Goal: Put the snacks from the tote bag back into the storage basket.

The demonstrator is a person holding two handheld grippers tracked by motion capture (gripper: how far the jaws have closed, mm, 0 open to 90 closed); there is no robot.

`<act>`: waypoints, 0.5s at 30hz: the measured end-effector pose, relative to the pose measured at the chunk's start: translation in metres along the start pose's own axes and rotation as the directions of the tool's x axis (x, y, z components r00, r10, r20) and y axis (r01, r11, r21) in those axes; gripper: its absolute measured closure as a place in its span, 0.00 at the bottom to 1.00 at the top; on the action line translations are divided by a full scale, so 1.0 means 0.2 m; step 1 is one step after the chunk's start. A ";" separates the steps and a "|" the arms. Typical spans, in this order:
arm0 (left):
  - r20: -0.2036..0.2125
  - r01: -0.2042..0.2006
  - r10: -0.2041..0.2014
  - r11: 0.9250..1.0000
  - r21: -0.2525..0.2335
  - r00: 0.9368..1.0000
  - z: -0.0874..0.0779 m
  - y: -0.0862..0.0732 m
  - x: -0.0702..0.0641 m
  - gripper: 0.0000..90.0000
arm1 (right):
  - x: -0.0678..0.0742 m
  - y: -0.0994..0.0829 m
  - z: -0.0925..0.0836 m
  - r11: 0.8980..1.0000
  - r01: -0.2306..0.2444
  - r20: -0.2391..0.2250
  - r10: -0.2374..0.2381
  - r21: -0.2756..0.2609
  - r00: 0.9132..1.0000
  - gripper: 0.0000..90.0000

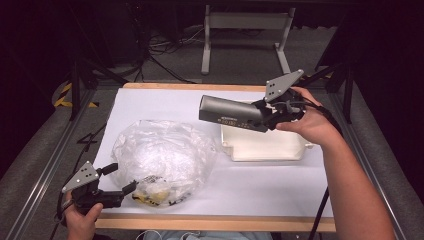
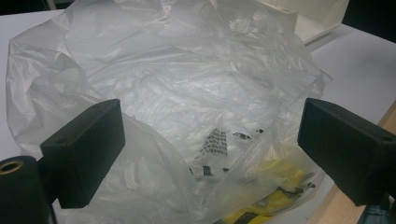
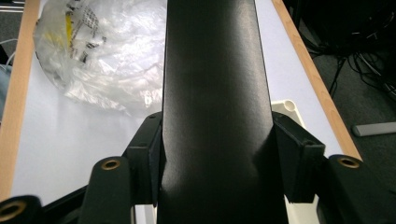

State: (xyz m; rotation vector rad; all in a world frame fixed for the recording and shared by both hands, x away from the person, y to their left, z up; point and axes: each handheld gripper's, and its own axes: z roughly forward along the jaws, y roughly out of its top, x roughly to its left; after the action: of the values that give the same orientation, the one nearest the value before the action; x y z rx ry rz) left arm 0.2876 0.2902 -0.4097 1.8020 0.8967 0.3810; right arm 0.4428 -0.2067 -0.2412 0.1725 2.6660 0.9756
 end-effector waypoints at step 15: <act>0.001 -0.002 0.002 1.000 0.000 1.000 0.00 0.00 0.00 0.09 | -0.09 -0.16 -0.13 1.000 -0.027 0.050 0.027 0.007 0.998 0.48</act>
State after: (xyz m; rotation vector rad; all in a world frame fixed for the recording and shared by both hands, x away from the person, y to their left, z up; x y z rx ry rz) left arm 0.2882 0.2896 -0.4097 1.8029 0.8937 0.3814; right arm 0.4511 -0.2506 -0.2393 0.2324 2.6291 0.9563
